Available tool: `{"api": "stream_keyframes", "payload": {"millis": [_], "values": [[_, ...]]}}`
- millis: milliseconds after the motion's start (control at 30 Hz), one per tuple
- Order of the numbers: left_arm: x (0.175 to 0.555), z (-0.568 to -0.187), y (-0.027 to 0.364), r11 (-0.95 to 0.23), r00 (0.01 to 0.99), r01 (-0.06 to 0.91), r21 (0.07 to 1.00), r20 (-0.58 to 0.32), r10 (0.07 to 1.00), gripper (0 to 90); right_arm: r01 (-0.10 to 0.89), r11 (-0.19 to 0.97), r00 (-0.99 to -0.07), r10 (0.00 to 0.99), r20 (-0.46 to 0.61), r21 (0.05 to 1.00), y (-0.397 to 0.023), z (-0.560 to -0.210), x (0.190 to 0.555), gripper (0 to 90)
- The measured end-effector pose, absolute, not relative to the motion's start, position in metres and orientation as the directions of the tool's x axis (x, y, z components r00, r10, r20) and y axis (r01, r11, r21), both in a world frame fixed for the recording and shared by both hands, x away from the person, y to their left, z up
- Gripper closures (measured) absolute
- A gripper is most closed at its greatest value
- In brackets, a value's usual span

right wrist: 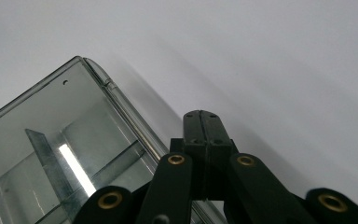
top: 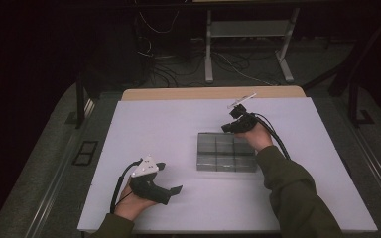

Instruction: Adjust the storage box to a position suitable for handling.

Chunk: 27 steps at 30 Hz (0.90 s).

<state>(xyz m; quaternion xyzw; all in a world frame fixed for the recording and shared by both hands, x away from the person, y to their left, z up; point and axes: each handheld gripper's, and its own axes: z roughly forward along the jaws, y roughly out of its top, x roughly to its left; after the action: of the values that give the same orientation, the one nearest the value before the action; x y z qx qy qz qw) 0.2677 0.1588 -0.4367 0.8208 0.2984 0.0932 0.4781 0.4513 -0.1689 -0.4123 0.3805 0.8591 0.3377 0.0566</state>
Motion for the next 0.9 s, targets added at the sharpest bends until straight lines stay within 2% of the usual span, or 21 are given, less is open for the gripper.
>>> {"api": "stream_keyframes", "payload": {"millis": [900], "values": [[0.268, -0.437, 0.159, -0.374, 0.808, 0.397, 0.838, -0.125, 0.576, 0.0, 0.578, 0.537, -0.759, 0.63, 0.163, 0.614, -0.168, -0.411, 0.426, 89.4]]}}
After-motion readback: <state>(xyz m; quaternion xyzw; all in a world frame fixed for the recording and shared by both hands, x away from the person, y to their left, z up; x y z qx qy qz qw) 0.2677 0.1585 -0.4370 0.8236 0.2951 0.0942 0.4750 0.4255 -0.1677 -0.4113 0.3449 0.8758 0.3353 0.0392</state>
